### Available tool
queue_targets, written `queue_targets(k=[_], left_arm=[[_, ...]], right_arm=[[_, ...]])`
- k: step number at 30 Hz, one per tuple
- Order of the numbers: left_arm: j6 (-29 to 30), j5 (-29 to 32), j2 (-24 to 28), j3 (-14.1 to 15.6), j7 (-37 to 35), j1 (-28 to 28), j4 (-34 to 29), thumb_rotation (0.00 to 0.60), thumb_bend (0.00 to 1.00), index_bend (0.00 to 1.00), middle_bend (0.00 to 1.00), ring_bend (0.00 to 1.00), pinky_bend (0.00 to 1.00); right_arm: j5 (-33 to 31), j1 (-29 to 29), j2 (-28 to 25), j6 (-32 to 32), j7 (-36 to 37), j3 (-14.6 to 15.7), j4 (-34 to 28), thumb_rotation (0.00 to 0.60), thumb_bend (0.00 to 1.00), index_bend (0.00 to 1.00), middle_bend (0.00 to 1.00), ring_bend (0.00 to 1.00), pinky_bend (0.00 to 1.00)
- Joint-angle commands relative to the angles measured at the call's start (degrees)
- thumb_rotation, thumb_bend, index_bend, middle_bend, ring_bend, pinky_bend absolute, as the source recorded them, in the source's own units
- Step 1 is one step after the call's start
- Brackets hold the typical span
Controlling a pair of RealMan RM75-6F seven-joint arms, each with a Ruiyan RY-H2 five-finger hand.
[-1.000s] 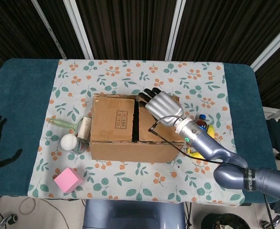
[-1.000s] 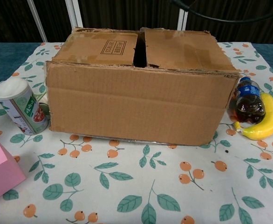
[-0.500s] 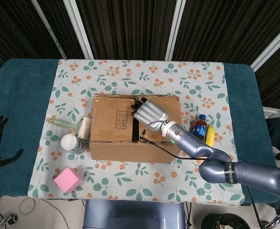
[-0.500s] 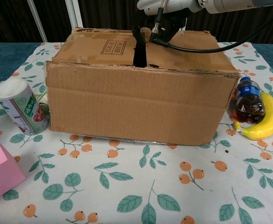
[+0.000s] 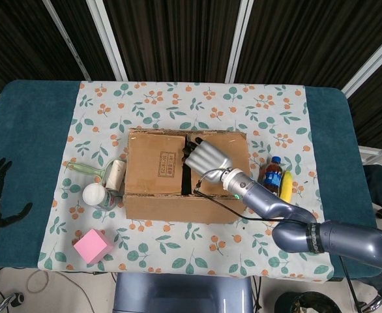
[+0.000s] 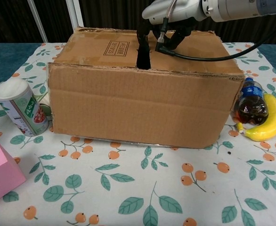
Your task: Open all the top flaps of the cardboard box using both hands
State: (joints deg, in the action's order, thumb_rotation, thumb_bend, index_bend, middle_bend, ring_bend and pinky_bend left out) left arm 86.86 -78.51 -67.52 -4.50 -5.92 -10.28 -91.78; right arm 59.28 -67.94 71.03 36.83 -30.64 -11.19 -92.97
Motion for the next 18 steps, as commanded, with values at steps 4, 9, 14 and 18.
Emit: queue_targets(k=[4,9,14,18], left_arm=[[-0.41,-0.23,0.12,-0.41,-0.02,0.27,-0.27,0.6,0.21,0.0,0.0,0.0,0.01],[-0.92,-0.16,0.23,-0.83,-0.39,0.46,-0.37,0.6,0.21,0.0,0.0,0.0,0.01],[-1.42,-0.25,0.46,-1.14,-0.92,0.62,-0.55,0.6,0.21,0.0,0.0,0.0,0.01],[-1.81,-0.5,0.63,-1.2,-1.0,0.72,-0.7,0.6,0.21,0.0,0.0,0.0,0.01]], right_arm=[[0.49,-1.15,1.19,0.89,0.1,-0.03,0.49,0.6,1.0,0.42,0.24,0.2,0.23],[-0.13,-2.02,1.76,1.01,-0.42,0.49,1.31,0.6,1.0,0.42,0.24,0.2,0.23],[-2.13,-2.72,1.08,0.44,-2.18,2.13,1.45,0.6,1.0,0.42,0.24,0.19,0.23],[-3.44,-2.98,0.18,0.95,-3.76,3.4,0.35,0.6,1.0,0.42,0.24,0.19,0.23]])
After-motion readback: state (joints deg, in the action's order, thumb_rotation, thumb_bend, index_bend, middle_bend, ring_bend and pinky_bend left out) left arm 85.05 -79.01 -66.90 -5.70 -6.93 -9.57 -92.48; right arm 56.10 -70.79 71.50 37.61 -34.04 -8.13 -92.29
